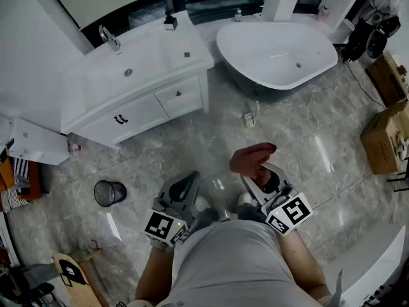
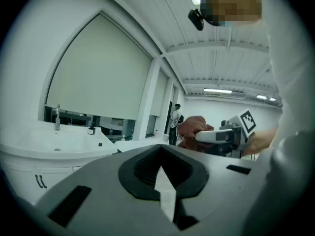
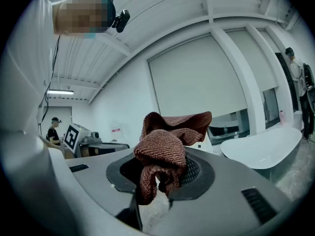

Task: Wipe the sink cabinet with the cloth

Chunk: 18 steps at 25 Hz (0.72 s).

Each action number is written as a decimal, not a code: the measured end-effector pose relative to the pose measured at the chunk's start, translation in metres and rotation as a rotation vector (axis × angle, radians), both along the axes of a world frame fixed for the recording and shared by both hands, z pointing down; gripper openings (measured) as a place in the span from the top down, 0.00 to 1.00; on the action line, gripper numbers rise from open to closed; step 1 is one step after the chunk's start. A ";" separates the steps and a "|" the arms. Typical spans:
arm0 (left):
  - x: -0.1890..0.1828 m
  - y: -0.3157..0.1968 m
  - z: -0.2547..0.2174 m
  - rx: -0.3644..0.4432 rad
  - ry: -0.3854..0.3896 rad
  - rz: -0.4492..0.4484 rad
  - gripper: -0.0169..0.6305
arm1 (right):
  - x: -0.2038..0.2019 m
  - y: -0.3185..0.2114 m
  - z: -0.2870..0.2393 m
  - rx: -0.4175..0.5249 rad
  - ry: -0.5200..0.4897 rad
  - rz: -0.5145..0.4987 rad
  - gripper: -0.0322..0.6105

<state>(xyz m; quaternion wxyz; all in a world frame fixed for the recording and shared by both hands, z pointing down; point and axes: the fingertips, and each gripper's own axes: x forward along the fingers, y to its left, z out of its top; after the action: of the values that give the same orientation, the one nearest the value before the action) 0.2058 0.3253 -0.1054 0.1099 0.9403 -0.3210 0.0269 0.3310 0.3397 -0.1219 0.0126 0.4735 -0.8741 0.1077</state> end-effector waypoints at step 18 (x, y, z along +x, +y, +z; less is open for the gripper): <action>-0.070 -0.036 0.021 -0.036 0.030 0.057 0.96 | -0.061 -0.041 0.024 -0.094 -0.059 0.062 0.73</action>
<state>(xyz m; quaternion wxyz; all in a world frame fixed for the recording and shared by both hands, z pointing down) 0.1361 0.2897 -0.0843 0.1310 0.9472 -0.2919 0.0215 0.2703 0.2987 -0.0980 0.0057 0.4960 -0.8530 0.1627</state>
